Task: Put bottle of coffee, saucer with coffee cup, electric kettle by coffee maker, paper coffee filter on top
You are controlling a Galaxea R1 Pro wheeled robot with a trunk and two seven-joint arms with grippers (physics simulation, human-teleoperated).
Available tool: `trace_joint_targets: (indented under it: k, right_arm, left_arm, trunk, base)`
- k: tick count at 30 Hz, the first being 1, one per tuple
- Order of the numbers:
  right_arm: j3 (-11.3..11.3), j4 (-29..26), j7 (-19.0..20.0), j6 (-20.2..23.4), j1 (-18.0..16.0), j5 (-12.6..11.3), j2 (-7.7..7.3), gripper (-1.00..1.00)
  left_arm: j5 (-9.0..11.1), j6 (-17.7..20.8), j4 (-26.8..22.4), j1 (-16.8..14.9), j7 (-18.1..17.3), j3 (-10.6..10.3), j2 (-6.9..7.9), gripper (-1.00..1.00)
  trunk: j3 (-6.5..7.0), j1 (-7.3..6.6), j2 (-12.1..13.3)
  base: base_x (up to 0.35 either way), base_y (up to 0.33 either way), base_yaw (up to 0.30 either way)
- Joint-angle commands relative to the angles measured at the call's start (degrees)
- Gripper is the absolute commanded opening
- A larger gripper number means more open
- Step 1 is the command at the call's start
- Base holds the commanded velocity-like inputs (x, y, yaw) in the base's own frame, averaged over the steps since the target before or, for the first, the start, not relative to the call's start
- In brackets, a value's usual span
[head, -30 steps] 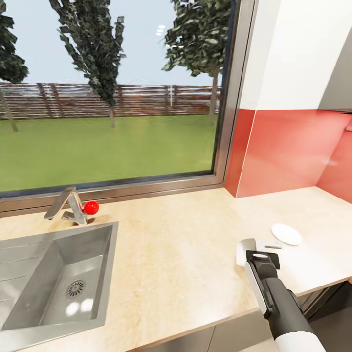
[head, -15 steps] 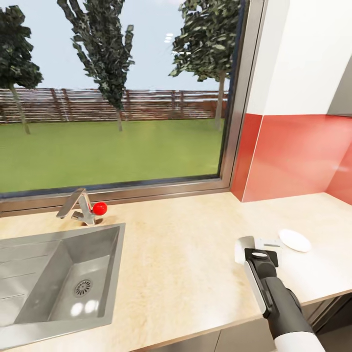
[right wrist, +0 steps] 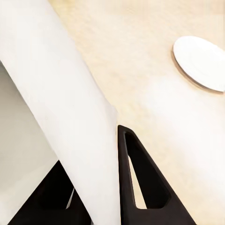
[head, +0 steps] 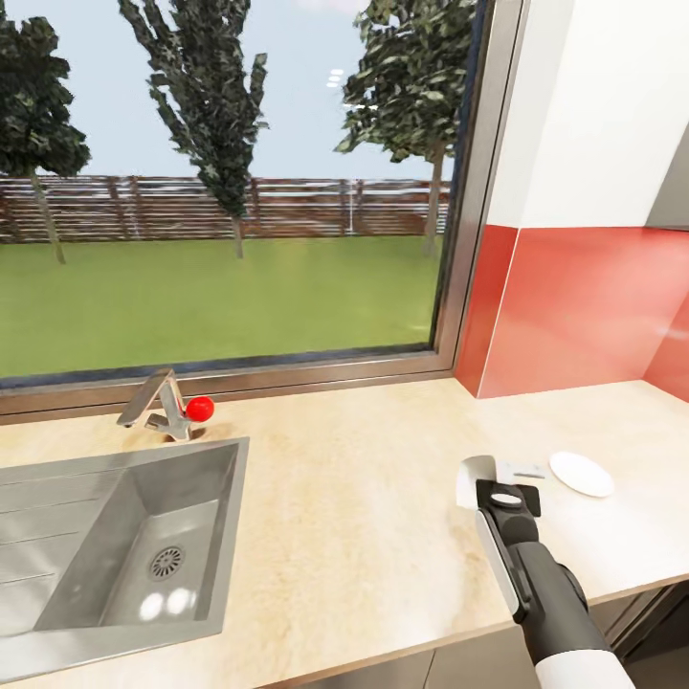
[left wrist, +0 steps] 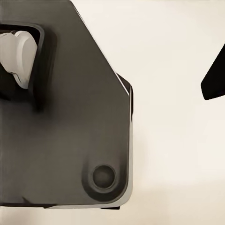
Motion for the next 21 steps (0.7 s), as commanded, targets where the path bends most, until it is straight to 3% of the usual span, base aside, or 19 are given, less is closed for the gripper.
trace_joint_targets:
  k: [1, 7, 14, 21]
  right_arm:
    - [0.09, -0.07, -0.29, 0.06, -0.05, -0.15, 0.02, -1.0]
    - [0.1, -1.14, -0.46, -0.04, -0.05, -0.15, 0.02, -1.0]
    - [0.17, -1.27, -0.17, -0.31, 0.04, -0.15, 0.04, -1.0]
    - [0.3, -1.21, -0.07, -9.26, 0.17, -0.23, 0.03, -1.0]
  left_arm:
    - [0.55, -0.11, -0.04, -0.01, 0.0, -0.32, 0.01, 1.0]
    - [0.61, -0.19, -0.04, -0.01, 0.0, -0.23, 0.01, 1.0]
    - [0.61, -0.26, -0.04, -0.01, 0.0, -0.23, 0.01, 1.0]
    - [0.63, -0.29, -0.04, -0.01, 0.0, -0.26, 0.01, 1.0]
  trunk:
    - [-0.12, 0.04, -0.12]
    - [-0.11, 0.04, -0.12]
    - [0.02, 0.04, -0.12]
    - [0.08, 0.04, -0.12]
  base:
    - [0.0, 0.0, 0.0]
    - [0.0, 0.0, 0.043]
    - [0.0, 0.0, 0.267]
    - [0.0, 0.0, 0.295]
